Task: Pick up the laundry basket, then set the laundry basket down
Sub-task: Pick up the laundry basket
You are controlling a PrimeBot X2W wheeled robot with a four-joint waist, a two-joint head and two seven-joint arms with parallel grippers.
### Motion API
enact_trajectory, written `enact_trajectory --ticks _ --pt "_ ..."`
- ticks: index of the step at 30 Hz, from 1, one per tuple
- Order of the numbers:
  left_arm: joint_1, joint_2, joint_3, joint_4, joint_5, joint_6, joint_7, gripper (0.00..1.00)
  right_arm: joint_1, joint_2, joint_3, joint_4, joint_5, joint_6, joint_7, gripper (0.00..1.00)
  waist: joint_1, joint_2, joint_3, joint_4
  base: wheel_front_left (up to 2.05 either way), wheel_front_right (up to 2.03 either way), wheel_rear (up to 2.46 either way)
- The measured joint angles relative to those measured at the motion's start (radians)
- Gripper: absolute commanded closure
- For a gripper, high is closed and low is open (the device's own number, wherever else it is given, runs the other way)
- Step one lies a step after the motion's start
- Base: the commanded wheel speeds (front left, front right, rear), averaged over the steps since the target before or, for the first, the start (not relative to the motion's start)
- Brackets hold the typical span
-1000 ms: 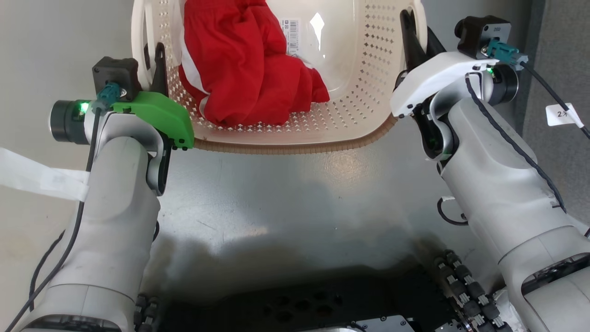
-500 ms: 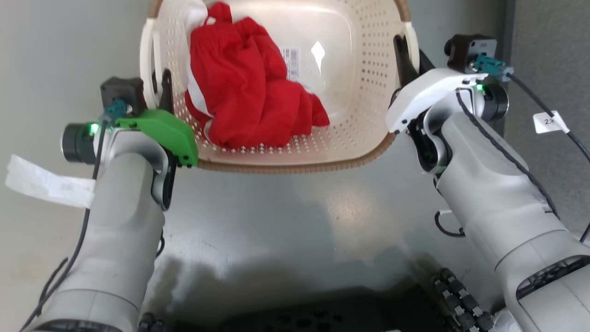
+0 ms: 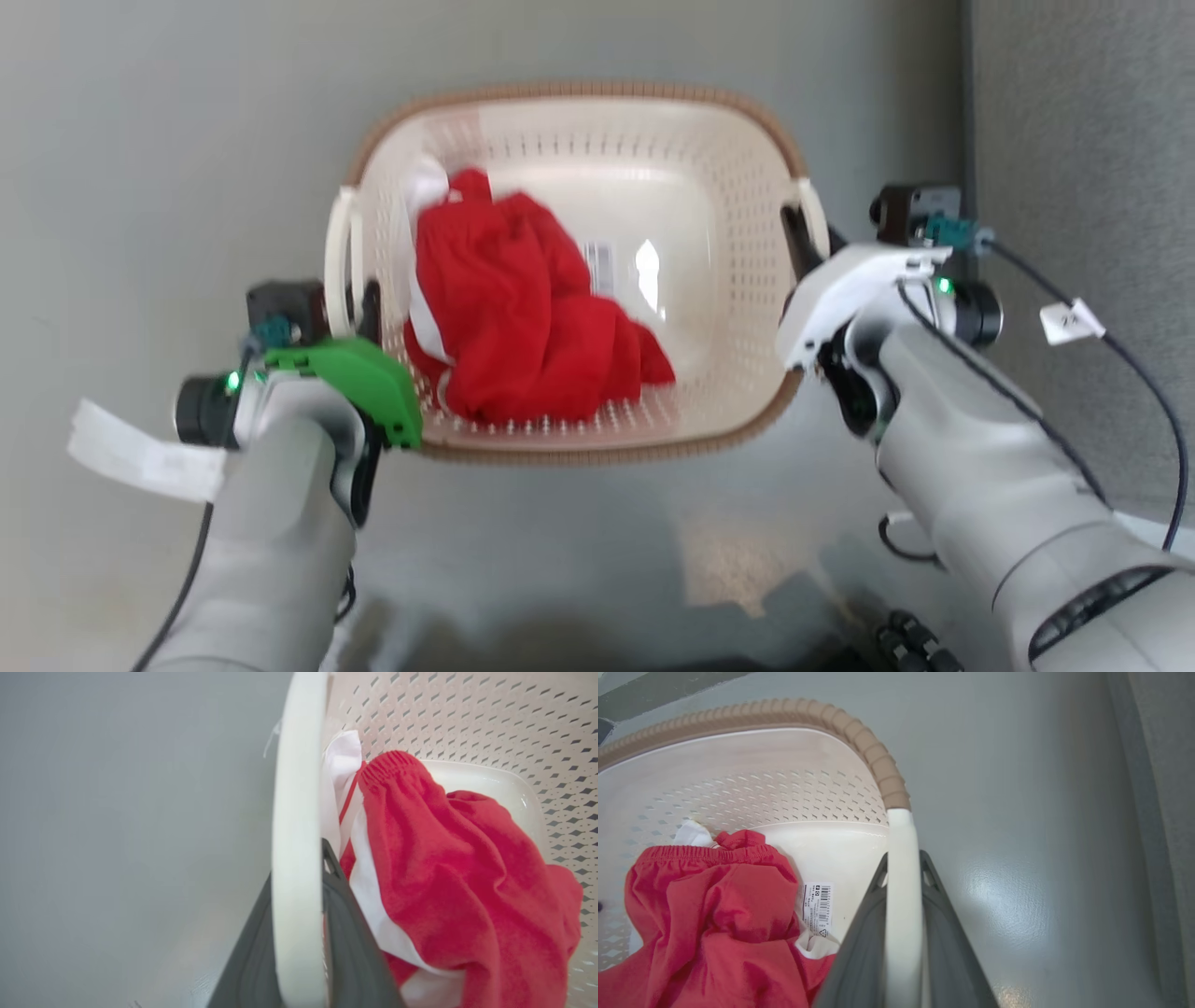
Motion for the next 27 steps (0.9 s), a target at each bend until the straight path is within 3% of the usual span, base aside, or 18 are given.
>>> enact_trajectory --ticks 27 --pt "0.222 -0.009 -0.109 0.13 -0.165 -0.03 0.075 1.0 0.257 0.015 0.138 0.066 0.145 0.017 0.1 1.0 -0.0001 0.0 -0.385 0.023 0.0 0.0 0.0"
